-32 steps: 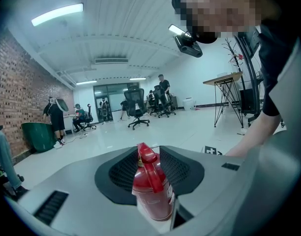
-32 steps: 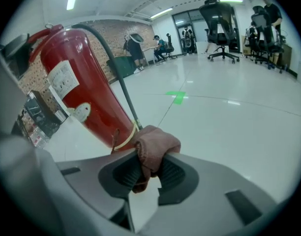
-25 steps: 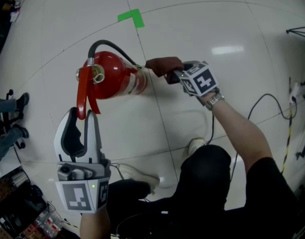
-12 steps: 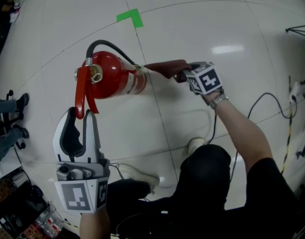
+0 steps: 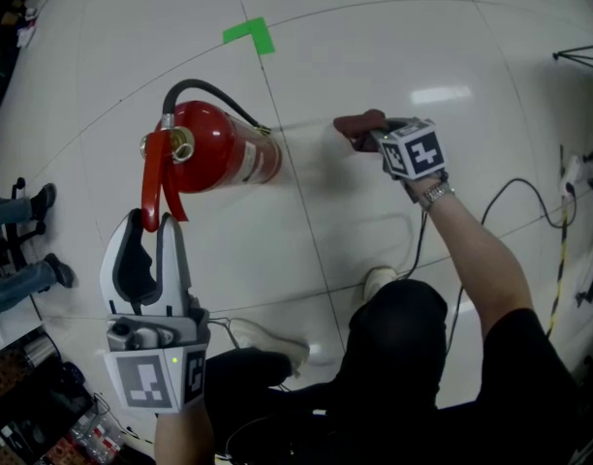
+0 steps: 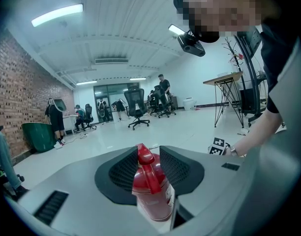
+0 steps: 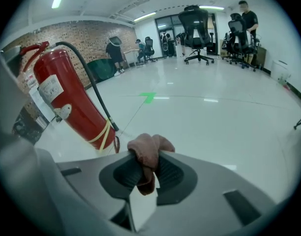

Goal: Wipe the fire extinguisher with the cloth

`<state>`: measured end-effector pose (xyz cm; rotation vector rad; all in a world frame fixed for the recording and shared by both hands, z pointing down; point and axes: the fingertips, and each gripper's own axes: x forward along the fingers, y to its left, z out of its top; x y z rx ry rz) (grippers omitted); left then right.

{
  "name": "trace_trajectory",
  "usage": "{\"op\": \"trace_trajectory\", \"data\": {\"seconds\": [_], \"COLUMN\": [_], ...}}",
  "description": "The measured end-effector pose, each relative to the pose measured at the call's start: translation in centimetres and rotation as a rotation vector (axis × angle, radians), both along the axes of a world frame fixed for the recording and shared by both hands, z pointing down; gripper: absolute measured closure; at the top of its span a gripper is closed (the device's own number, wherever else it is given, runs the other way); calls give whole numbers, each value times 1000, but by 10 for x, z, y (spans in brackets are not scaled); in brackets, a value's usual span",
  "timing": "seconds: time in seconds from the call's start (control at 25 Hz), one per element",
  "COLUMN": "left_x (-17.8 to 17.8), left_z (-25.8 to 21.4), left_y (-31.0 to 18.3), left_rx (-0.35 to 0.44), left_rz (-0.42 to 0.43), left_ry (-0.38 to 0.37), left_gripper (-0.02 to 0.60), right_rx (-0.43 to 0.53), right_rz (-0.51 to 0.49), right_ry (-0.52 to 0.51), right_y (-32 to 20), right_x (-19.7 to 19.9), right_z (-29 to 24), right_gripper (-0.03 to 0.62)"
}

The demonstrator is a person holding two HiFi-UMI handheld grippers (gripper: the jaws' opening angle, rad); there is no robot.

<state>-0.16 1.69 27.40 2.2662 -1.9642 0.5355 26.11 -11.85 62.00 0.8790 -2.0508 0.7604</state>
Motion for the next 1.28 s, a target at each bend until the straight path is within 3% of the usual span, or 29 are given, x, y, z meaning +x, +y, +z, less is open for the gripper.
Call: {"op": "trace_trajectory", "data": {"seconds": [0.4,0.64,0.84,1.04,1.28], "left_x": [1,1,2,1,2], "left_z": [1,-2,-2,-2,-3], "left_y": [2,-1,-1,-2,-4], "left_rx": [-7,11,9,1,5], "left_rz": [-2,-4,-3,-3,1], "left_ry": [6,-1,-4,-6,-1], "left_gripper": [445,445,445,445,445], "right_rx": [122,208,282,312,280], "right_rz": [-99,-65,-84,-152,-266], "right_ry": [-241,-465,-592,-651,-636], "right_y": [7,0,-2,8,34], "right_x": [-65,-93,-121,-157,-186], "right_z": [-93,-180,-239,-263,-253], "right_gripper": [516,516,516,516,516]}}
